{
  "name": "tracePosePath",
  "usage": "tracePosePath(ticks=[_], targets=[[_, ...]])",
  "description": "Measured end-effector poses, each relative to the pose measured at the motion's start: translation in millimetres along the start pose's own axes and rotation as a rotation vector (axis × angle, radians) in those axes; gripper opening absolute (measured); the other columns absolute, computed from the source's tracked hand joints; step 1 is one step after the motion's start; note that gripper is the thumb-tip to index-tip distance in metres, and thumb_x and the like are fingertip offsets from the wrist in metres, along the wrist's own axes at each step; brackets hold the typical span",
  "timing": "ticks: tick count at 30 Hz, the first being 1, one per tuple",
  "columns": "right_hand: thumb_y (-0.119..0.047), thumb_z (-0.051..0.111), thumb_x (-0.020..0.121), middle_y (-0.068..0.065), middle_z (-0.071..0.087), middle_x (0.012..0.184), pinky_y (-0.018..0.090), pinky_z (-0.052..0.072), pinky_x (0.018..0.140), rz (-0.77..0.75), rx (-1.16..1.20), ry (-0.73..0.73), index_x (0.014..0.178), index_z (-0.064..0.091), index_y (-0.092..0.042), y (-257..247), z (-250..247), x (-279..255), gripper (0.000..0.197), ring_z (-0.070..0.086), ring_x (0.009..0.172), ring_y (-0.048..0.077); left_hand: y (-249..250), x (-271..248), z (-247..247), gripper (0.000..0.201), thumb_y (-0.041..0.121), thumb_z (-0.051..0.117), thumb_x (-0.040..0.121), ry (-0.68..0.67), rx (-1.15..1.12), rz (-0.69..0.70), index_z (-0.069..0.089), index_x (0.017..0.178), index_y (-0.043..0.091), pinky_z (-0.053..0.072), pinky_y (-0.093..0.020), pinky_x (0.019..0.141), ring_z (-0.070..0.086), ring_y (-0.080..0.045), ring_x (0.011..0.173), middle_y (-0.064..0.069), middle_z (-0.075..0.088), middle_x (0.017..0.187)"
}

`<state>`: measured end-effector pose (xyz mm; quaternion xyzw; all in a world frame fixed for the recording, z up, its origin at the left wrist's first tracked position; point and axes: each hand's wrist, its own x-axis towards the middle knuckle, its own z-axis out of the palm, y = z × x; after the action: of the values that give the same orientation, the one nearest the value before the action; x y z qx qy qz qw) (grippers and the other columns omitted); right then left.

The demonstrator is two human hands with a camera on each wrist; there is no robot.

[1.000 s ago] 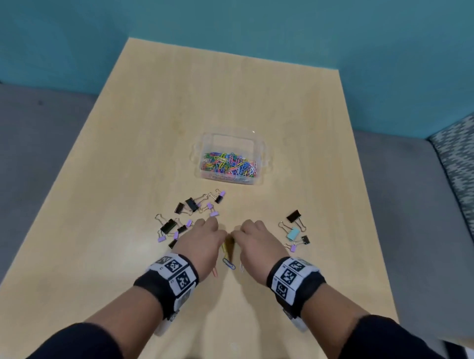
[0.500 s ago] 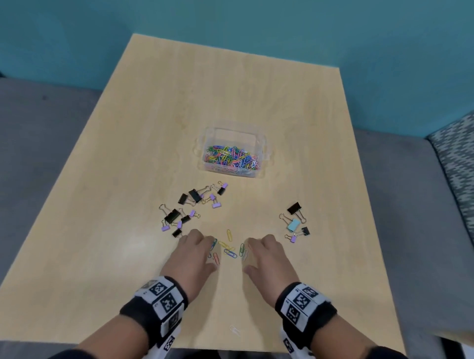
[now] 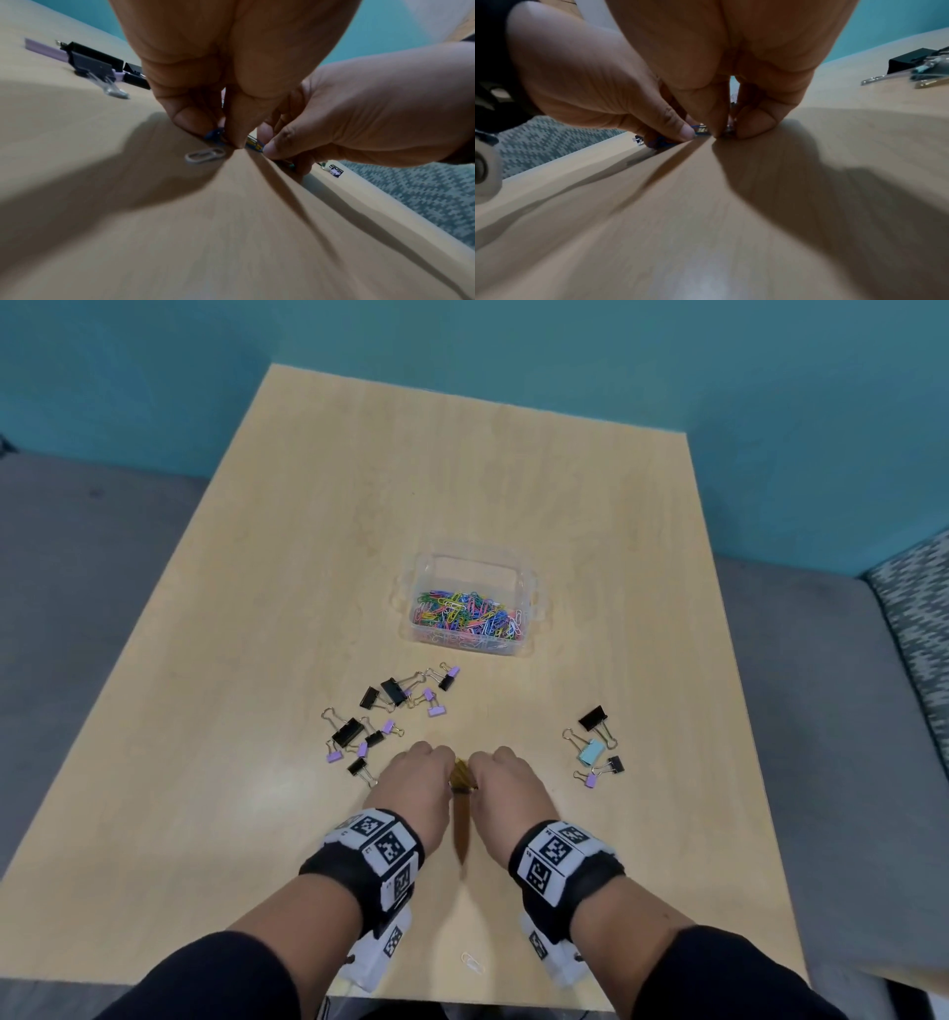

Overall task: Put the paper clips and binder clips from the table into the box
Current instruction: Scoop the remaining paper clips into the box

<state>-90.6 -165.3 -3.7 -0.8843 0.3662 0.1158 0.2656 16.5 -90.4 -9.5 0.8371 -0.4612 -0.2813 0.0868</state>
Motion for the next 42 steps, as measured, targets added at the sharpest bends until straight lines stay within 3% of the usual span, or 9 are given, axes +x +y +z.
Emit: tracePosePath(ticks=[8,11,15,18,22,26,33,38,42], targets=[[0.0,0.048,0.081,0.012,0.049,0.107,0.031,0.03,0.07,-0.108,-0.202,-0.032,0.107,0.048,-0.01,-5,-5,-4,0.029,0.046,0.095,0.03,12,-2,-10,0.013,0.004,0.043,0.082,-0.057,0.141,0.022,0.045,0.086,0.016,0.034,-0.03,0.063,0.044,-0.022,0.074,-0.005,0.047,0.092],[0.004,0.047,0.078,0.013,0.049,0.108,0.033,0.033,0.071,-0.142,-0.24,-0.014,0.11,0.047,-0.01,-2,-9,-4,0.035,0.045,0.096,0.031,9,-1,-12,0.014,0.004,0.043,0.082,-0.05,0.166,0.027,0.044,0.087,0.017,0.031,-0.03,0.062,0.038,-0.019,0.072,-0.004,0.045,0.09],[0.009,0.048,0.069,0.015,0.05,0.106,0.035,0.032,0.065,-0.17,-0.282,-0.006,0.109,0.048,-0.009,2,-13,1,0.043,0.046,0.095,0.033,3,0,-15,0.024,-0.001,0.045,0.079,-0.021,0.191,0.062,0.032,0.082,0.02,0.026,-0.029,0.06,0.035,-0.018,0.072,0.0,0.033,0.083],[0.01,0.047,0.066,0.015,0.049,0.105,0.035,0.031,0.065,-0.193,-0.298,-0.033,0.109,0.048,-0.008,8,-18,12,0.047,0.045,0.095,0.033,0,7,-17,0.023,-0.001,0.045,0.078,-0.016,0.14,0.035,0.032,0.079,0.018,0.026,-0.03,0.058,0.036,-0.019,0.07,0.002,0.031,0.079],[0.009,0.045,0.072,0.011,0.048,0.106,0.033,0.032,0.068,-0.107,-0.197,-0.036,0.101,0.045,-0.013,14,-26,30,0.036,0.042,0.096,0.029,-4,25,-21,0.018,-0.001,0.043,0.075,-0.003,-0.028,-0.084,0.047,0.081,0.015,0.029,-0.027,0.052,0.044,-0.019,0.068,0.002,0.044,0.077],[0.01,0.045,0.071,0.011,0.046,0.107,0.032,0.034,0.07,-0.116,-0.212,-0.062,0.101,0.047,-0.013,17,-32,43,0.037,0.04,0.096,0.029,-9,38,-26,0.023,0.0,0.047,0.075,0.002,-0.071,-0.105,0.057,0.09,0.015,0.044,-0.032,0.064,0.053,-0.022,0.078,-0.002,0.056,0.089],[0.014,0.045,0.068,0.013,0.042,0.11,0.033,0.032,0.067,-0.117,-0.263,-0.108,0.107,0.048,-0.011,11,-34,43,0.046,0.039,0.1,0.03,-14,42,-27,0.019,0.001,0.048,0.075,0.003,-0.098,-0.092,0.055,0.086,0.016,0.039,-0.029,0.06,0.053,-0.021,0.075,-0.001,0.055,0.087],[0.013,0.045,0.066,0.015,0.045,0.11,0.034,0.027,0.068,-0.194,-0.314,-0.117,0.107,0.047,-0.009,12,-34,43,0.046,0.04,0.1,0.032,-14,42,-27,0.018,0.002,0.05,0.075,0.011,-0.155,-0.093,0.053,0.081,0.019,0.035,-0.029,0.058,0.052,-0.02,0.073,0.0,0.055,0.083],[0.012,0.034,0.057,0.015,0.045,0.108,0.037,0.031,0.065,-0.322,-0.335,-0.148,0.107,0.048,-0.008,17,-36,48,0.056,0.043,0.097,0.033,-11,48,-36,0.017,0.005,0.051,0.075,0.037,-0.192,-0.077,0.058,0.082,0.018,0.041,-0.029,0.06,0.053,-0.019,0.072,0.003,0.057,0.079]])
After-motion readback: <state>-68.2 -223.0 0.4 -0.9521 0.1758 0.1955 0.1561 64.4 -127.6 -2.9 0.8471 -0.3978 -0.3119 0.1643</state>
